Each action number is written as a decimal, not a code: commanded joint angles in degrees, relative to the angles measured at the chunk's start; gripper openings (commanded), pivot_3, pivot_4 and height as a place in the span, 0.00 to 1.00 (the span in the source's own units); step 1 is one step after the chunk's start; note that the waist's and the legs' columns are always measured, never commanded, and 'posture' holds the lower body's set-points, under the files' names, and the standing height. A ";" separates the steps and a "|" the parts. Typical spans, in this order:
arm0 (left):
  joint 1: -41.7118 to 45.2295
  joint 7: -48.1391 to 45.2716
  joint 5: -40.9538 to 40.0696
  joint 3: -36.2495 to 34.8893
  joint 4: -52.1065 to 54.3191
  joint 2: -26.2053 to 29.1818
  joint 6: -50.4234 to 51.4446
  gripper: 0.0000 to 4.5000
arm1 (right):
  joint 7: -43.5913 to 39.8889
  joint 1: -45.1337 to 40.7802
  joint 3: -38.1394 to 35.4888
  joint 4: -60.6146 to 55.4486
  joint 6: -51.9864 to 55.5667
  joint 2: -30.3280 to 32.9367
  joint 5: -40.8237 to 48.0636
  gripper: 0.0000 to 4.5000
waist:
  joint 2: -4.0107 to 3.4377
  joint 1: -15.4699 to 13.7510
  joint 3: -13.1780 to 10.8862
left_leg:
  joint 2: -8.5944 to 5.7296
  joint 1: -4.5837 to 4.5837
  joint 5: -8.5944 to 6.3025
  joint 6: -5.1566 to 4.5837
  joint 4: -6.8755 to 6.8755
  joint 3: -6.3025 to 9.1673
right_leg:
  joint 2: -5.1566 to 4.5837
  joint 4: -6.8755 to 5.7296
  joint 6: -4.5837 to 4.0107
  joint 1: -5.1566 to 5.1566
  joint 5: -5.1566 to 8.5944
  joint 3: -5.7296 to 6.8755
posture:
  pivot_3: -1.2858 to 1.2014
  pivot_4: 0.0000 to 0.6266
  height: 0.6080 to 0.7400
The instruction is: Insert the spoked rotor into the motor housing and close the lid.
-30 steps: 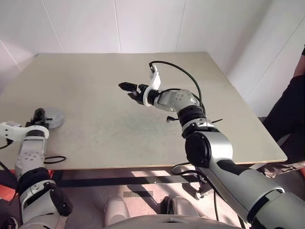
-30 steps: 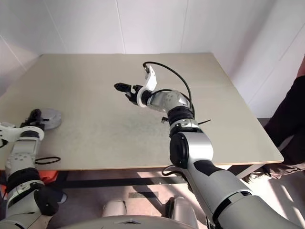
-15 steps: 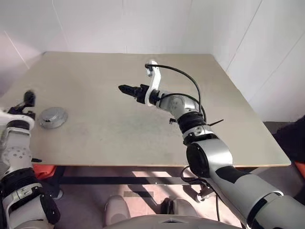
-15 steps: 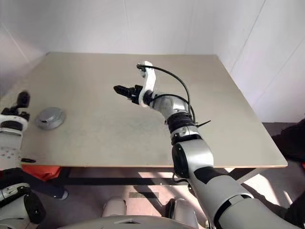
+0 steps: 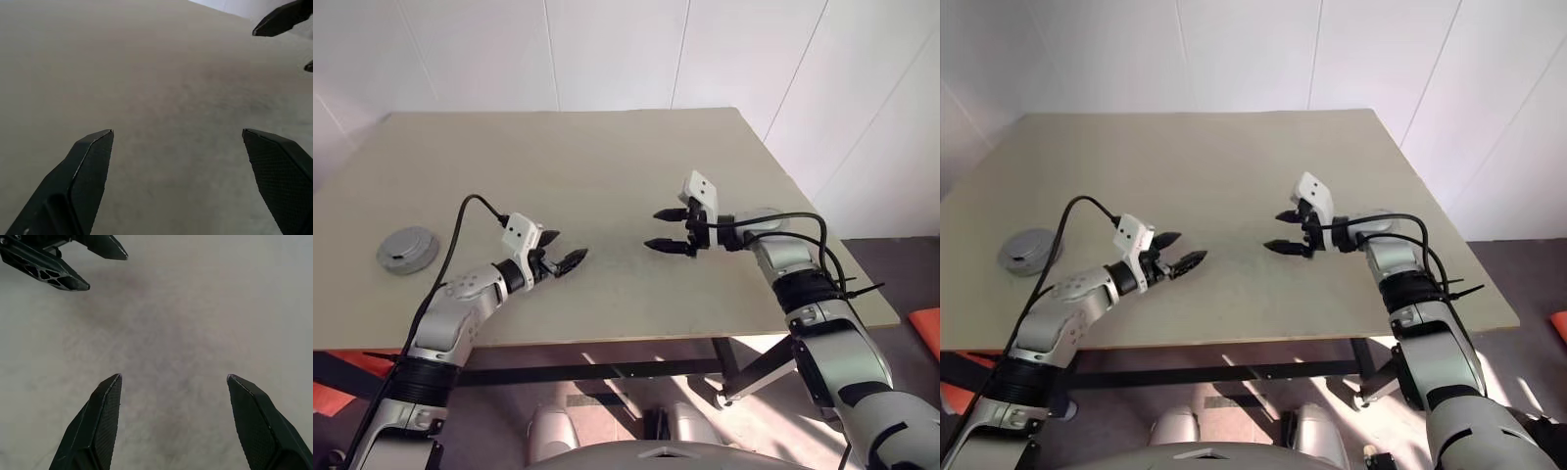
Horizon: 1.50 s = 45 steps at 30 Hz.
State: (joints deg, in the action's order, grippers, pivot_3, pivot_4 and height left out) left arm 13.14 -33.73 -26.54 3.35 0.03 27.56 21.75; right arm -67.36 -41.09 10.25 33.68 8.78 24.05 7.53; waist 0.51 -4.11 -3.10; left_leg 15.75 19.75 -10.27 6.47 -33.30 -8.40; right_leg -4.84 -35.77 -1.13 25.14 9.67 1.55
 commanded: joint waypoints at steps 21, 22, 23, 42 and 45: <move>1.09 1.63 2.61 -8.72 1.48 -0.71 0.83 0.98 | 5.43 -2.63 -0.59 -1.41 -2.40 -3.05 -1.41 0.86 | -0.05 0.06 0.01 | -0.13 -0.05 -0.06 -0.16 -0.06 -0.01 | -0.01 0.11 0.00 -0.15 0.00 0.02 | 0.52 0.00 1.00; 0.77 1.77 2.52 -8.80 1.69 -1.01 0.90 0.98 | 5.59 -2.43 -0.55 -1.71 -2.46 -2.72 -1.69 0.86 | -0.05 0.07 0.01 | -0.14 -0.05 -0.06 -0.16 -0.06 -0.01 | -0.01 0.11 0.00 -0.15 0.00 0.02 | 0.52 0.00 1.00; 0.58 1.86 2.47 -8.88 1.85 -1.23 0.97 0.98 | 5.66 -2.29 -0.65 -2.04 -2.45 -2.46 -1.77 0.86 | -0.05 0.07 0.01 | -0.14 -0.05 -0.06 -0.16 -0.07 -0.01 | -0.01 0.11 0.00 -0.15 0.00 0.02 | 0.52 0.00 1.00; 1.87 2.16 3.22 -9.31 1.97 -2.39 1.48 0.98 | 10.32 -4.97 -1.56 2.16 -3.87 -5.05 -2.84 0.86 | -0.05 0.12 0.00 | -0.13 -0.06 -0.06 -0.15 -0.07 -0.01 | -0.01 0.10 0.00 -0.12 0.00 0.02 | 0.52 0.00 1.00; 1.95 1.93 3.41 -9.21 1.38 -2.39 1.21 0.98 | 11.68 -5.50 -1.97 3.67 -3.75 -5.57 -2.86 0.86 | -0.05 0.13 0.00 | -0.14 -0.06 -0.06 -0.15 -0.07 -0.01 | -0.01 0.11 0.01 -0.13 0.00 0.02 | 0.52 0.00 1.00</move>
